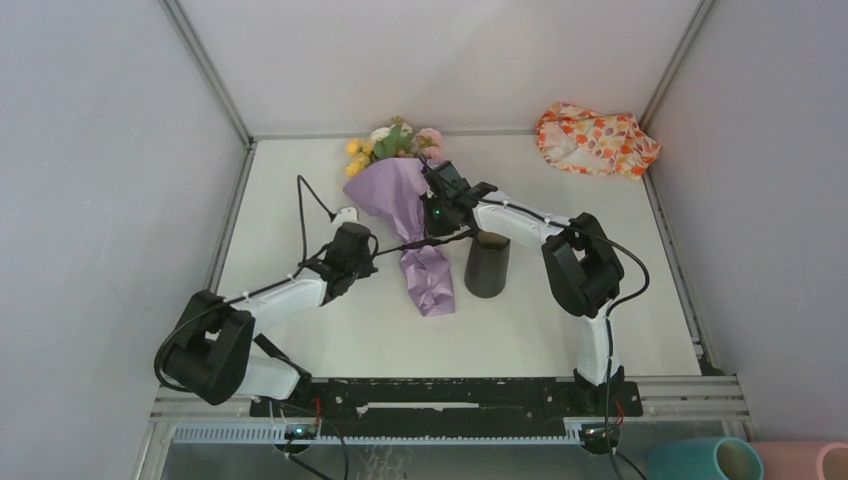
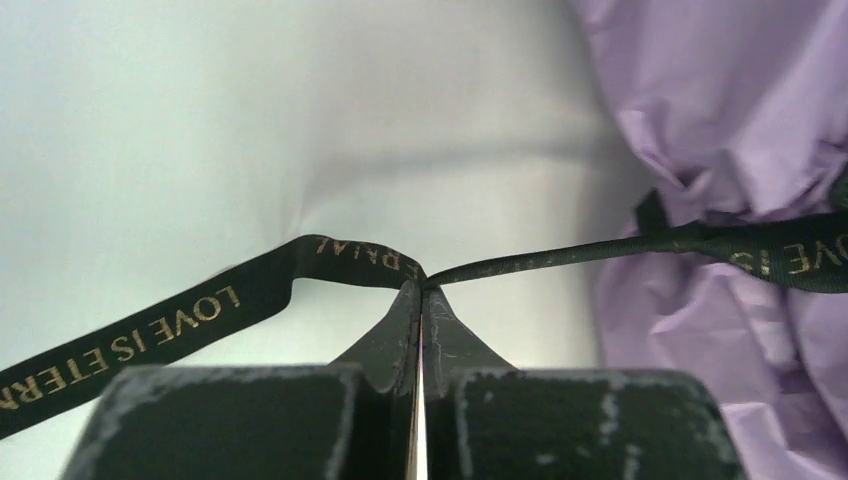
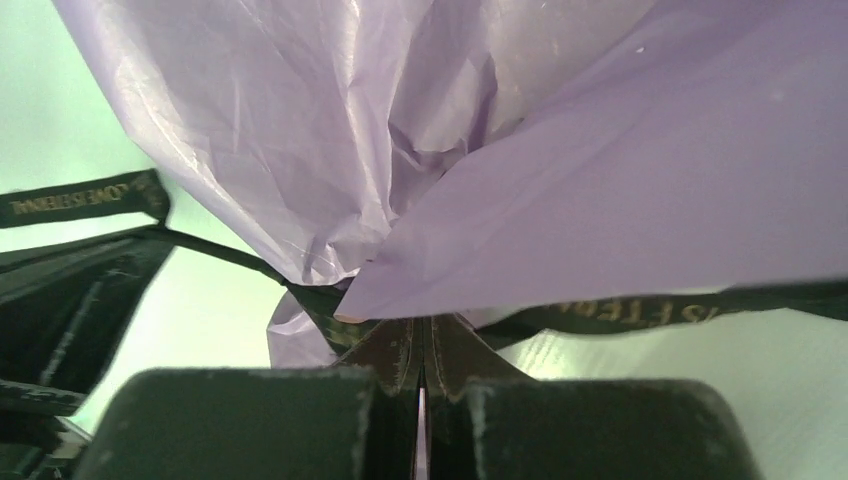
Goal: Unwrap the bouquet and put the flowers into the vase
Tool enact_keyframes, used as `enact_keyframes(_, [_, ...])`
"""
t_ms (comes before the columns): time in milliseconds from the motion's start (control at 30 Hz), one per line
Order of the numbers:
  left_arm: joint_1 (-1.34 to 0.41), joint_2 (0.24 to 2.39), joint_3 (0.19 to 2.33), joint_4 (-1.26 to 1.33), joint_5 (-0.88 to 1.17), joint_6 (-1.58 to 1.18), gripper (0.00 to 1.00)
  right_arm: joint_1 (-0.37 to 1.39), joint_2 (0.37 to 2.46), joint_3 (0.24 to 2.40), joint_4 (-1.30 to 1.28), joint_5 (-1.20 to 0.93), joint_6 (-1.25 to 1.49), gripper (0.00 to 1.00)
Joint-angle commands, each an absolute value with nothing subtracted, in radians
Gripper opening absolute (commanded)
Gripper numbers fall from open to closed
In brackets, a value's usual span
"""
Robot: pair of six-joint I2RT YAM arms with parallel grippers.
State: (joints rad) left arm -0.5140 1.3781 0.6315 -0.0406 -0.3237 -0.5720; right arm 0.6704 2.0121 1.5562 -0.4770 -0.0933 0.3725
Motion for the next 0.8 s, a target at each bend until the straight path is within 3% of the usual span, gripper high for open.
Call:
enact_keyframes(0, [-0.468, 1.299, 0.612, -0.146, -0.428, -0.535, 0.00, 0.652, 1.970, 1.554, -0.503, -0.005, 0.357, 0.00])
enact_keyframes(433, [-0.401, 1.083, 0.677, -0.343, -0.511, -0.558, 0.00, 0.660, 1.994, 1.571, -0.515, -0.015, 0.357, 0.00])
enact_keyframes(633, [-0.383, 0.991, 0.715, -0.474, -0.612, -0.703, 0.00, 0.666, 1.994, 1.578, -0.528, -0.005, 0.352, 0.01])
enact_keyframes(767, [-0.368, 0.872, 0.848, -0.574, -0.655, -0.748, 0.02, 0.672, 1.998, 1.584, -0.532, -0.010, 0.348, 0.01])
